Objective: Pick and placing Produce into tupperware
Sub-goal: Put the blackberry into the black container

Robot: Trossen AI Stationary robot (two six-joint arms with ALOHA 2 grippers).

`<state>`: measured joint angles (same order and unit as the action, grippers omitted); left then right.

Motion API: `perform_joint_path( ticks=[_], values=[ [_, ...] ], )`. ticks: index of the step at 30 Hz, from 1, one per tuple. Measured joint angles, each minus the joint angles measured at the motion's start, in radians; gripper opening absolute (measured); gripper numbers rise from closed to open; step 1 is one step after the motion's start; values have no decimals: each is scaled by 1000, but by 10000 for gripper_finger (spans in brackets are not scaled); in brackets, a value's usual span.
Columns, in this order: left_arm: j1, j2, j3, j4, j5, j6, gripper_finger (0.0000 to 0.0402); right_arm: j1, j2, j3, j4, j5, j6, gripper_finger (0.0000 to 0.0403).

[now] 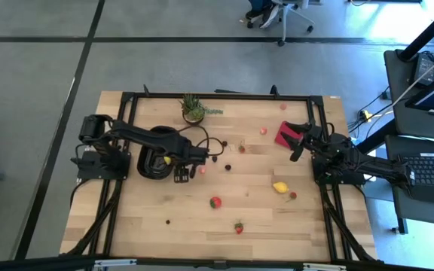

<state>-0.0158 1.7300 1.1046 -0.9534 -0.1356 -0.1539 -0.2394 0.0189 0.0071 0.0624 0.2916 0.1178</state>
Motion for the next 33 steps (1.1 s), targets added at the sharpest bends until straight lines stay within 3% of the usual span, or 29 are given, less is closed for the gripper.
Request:
perform_joint_path(
  ticks=[11,23,33],
  values=[
    [0,83,0,-21,0,6,265,0,3,0,0,1,-8,232],
    [0,84,0,-22,-3,-119,265,0,3,0,0,1,-19,232],
    [-5,84,0,-22,0,-96,260,0,3,0,0,1,-18,232]
  ],
)
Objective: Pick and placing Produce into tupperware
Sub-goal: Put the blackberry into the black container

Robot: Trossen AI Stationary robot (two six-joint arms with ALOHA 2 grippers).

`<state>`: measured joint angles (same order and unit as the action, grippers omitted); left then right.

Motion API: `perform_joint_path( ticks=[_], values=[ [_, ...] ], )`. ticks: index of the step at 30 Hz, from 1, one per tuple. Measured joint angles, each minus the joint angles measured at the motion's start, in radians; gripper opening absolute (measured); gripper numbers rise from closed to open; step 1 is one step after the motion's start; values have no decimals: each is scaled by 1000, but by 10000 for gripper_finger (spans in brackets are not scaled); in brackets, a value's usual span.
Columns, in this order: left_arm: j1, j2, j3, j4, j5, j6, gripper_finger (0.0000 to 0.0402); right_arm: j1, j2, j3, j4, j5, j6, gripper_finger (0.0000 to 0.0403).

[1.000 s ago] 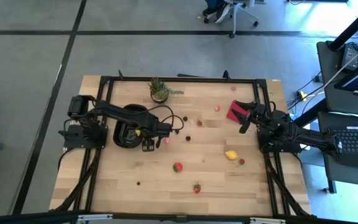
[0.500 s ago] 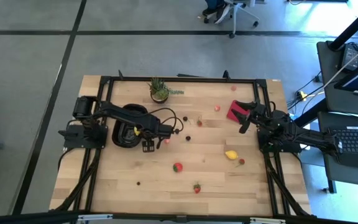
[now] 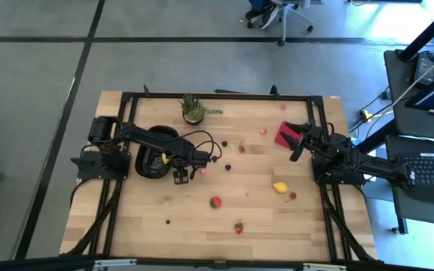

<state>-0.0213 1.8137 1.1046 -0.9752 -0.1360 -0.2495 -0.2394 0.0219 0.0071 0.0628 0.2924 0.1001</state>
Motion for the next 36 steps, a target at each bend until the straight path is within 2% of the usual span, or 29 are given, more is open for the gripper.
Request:
perform_joint_path(
  ticks=[8,27,31,36],
  values=[
    [-2,0,0,25,-5,74,231,0,0,0,0,0,0,232],
    [-2,50,5,4,13,73,190,0,0,0,0,-1,2,232],
    [-2,50,4,-6,18,73,164,0,0,0,0,-1,0,232],
    [-2,50,3,-8,34,75,107,0,0,0,0,-1,-1,232]
  ],
)
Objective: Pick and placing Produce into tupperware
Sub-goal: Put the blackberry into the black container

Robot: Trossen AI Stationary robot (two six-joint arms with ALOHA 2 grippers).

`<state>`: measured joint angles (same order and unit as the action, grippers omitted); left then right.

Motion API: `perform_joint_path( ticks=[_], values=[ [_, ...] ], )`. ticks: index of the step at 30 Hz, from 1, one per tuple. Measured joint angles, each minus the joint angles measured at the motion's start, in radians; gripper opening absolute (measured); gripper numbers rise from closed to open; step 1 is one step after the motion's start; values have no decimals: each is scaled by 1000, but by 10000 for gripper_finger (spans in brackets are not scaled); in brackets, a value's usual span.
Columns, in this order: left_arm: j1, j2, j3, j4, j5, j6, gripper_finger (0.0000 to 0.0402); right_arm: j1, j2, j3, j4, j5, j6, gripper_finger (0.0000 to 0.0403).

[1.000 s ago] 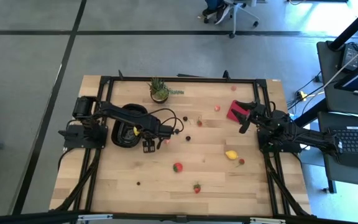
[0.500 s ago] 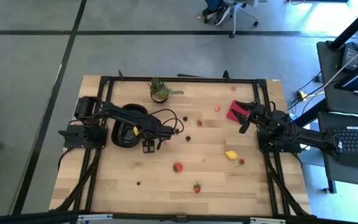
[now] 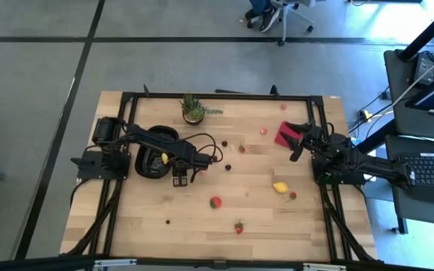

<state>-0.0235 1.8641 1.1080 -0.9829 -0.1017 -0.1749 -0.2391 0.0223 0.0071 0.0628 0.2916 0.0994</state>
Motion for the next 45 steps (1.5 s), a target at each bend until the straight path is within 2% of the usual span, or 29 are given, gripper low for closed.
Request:
perform_joint_path(
  ticks=[2,7,13,18,25,32,38,45],
  values=[
    [0,0,0,-2,1,-1,85,0,0,0,0,0,0,232],
    [3,1,9,-4,56,-6,83,0,0,0,0,0,-2,232],
    [0,7,87,0,209,-6,83,0,0,0,0,0,-3,232],
    [-4,6,172,-58,216,-1,85,0,0,0,0,0,-3,232],
    [5,-68,208,-258,154,-51,83,0,0,0,0,0,-3,232],
    [19,-246,205,-380,18,-200,83,0,0,0,0,2,0,232],
    [40,-393,138,-390,-40,-324,85,0,0,0,0,2,0,232],
    [79,-495,-26,-390,-46,-464,83,0,0,0,1,2,1,232]
  ],
)
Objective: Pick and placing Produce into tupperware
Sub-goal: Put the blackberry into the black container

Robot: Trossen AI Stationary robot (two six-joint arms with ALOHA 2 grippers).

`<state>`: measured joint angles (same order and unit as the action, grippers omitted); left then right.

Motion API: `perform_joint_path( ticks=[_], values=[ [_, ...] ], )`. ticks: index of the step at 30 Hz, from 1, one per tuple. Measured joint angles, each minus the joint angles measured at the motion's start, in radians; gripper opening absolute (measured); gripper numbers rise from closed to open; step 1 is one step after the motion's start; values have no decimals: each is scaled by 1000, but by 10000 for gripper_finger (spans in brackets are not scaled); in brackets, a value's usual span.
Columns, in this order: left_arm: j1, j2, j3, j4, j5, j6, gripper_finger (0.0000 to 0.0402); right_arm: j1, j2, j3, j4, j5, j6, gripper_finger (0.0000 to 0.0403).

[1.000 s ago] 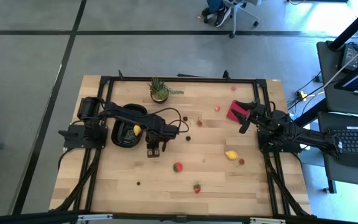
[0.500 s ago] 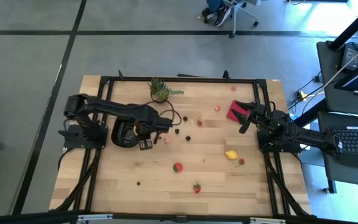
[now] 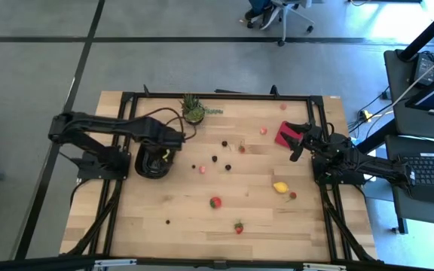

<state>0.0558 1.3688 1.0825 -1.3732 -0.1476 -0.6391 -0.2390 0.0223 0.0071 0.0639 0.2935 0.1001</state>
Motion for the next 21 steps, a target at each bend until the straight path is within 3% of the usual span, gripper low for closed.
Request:
perform_joint_path(
  ticks=[10,21],
  values=[
    [6,-8,-234,192,45,-46,97,0,0,0,-1,0,0,232],
    [6,-8,-244,208,37,-62,145,0,0,0,0,0,0,232]
  ],
)
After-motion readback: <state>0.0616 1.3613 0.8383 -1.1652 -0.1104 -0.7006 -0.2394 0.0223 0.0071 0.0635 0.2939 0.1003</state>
